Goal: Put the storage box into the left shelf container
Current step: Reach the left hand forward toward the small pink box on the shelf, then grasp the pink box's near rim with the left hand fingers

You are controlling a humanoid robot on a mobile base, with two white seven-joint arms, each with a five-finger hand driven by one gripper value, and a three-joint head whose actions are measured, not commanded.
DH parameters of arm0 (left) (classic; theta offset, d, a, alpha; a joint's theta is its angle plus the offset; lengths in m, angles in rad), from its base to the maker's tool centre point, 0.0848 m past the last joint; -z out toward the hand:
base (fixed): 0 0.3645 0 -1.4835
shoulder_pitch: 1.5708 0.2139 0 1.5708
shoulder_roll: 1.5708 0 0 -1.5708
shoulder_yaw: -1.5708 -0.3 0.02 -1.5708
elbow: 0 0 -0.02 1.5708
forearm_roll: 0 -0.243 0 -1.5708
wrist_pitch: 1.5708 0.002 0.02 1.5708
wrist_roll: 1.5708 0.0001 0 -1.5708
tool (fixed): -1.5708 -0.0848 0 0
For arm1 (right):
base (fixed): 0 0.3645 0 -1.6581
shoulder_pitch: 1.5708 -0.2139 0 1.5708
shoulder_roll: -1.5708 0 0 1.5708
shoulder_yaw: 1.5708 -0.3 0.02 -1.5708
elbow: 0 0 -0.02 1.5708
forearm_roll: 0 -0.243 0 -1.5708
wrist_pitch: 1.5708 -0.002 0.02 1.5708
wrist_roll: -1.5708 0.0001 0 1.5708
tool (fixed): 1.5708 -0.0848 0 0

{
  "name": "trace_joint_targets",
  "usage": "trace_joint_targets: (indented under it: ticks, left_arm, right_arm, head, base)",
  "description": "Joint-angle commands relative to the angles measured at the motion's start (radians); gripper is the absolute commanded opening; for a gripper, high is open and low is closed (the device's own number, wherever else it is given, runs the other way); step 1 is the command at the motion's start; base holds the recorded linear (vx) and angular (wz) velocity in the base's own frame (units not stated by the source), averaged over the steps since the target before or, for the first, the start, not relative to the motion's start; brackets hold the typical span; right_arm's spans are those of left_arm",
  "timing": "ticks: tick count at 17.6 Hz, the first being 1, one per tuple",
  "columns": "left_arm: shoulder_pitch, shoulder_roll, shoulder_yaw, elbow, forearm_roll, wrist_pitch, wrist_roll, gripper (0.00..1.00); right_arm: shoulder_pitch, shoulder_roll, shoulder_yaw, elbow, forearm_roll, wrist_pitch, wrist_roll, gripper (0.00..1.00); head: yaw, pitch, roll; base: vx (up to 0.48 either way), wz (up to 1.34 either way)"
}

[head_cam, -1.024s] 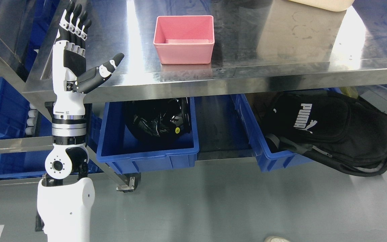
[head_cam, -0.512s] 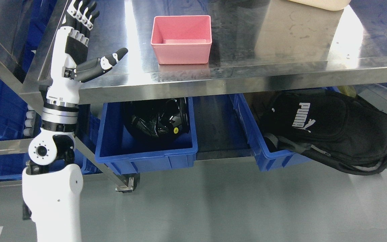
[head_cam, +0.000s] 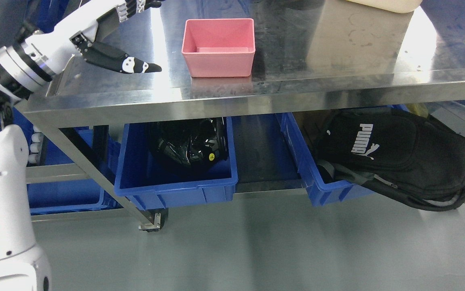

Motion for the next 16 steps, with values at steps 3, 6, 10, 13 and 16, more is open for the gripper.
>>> trace_joint_targets:
  ticks: [3, 6, 10, 13, 16]
  left_arm:
    - [-0.246, -0.058, -0.428, 0.342, -0.232, 0.046, -0.029, 0.98]
    - [-0.251, -0.165, -0.444, 0.438, -0.329, 0.045, -0.058, 0.97]
    - [-0.258, -0.212, -0.442, 0.492, -0.393, 0.045, -0.06, 0.96]
    - [-0.289, -0.244, -0.431, 0.561, -0.432, 0.035, -0.058, 0.93]
    - [-0.306, -0.255, -0.427, 0.605, -0.446, 0.034, -0.055, 0.87]
  right_arm:
    - [0.009, -0.017, -0.005, -0.017, 0.002, 0.0, 0.0, 1.0]
    - [0.009, -0.017, -0.005, -0.017, 0.002, 0.0, 0.0, 1.0]
    - [0.009, -0.017, -0.005, -0.017, 0.002, 0.0, 0.0, 1.0]
    - [0.009, -0.017, -0.005, -0.017, 0.002, 0.0, 0.0, 1.0]
    - [0.009, -0.017, -0.005, -0.017, 0.002, 0.0, 0.0, 1.0]
  head:
    - [0.0, 0.0, 0.0]
    - [0.0, 0.0, 0.0]
    - [0.0, 0.0, 0.0]
    - [0.0, 0.0, 0.0]
    - [0.0, 0.0, 0.0]
  base:
    - [0.0, 0.0]
    - [0.0, 0.0]
    - [0.0, 0.0]
    - [0.0, 0.0]
    - [0.0, 0.0]
